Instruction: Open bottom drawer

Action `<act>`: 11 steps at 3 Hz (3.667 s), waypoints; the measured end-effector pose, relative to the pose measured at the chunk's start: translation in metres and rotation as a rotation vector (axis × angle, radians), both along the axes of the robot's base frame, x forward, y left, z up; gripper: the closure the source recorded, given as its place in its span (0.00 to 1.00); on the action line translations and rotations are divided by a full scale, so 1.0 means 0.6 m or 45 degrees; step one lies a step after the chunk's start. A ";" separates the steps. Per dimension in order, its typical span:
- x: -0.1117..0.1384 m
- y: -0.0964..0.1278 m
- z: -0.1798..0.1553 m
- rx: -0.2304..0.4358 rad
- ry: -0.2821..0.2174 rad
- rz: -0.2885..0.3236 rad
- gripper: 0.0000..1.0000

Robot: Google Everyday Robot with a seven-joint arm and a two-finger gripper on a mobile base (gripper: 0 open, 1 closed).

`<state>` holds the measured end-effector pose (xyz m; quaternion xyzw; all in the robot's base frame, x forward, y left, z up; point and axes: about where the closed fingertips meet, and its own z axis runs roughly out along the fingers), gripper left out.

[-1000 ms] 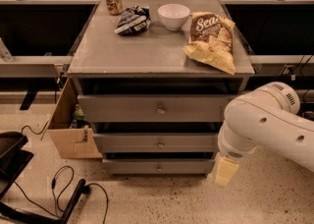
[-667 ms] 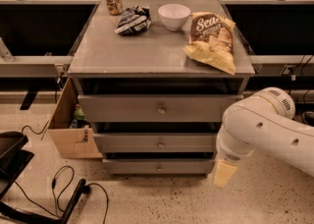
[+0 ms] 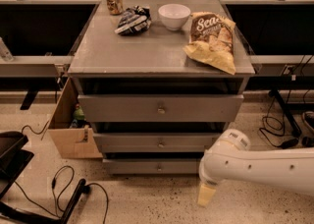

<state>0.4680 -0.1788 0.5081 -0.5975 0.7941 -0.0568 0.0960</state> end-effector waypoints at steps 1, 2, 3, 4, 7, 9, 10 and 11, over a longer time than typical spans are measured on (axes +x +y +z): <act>0.026 0.007 -0.102 -0.001 0.005 0.041 0.00; 0.060 0.017 -0.176 0.007 0.010 0.098 0.00; 0.057 0.018 -0.192 0.011 0.026 0.100 0.00; 0.058 0.024 -0.203 -0.019 0.029 0.113 0.00; 0.139 0.070 -0.449 -0.147 0.071 0.308 0.00; 0.223 0.074 -0.487 -0.127 0.003 0.356 0.00; 0.251 0.083 -0.508 -0.107 0.002 0.366 0.00; 0.271 0.094 -0.542 -0.061 0.030 0.344 0.00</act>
Offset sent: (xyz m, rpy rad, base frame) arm 0.0666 0.0183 -0.1618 0.0141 0.0072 0.1452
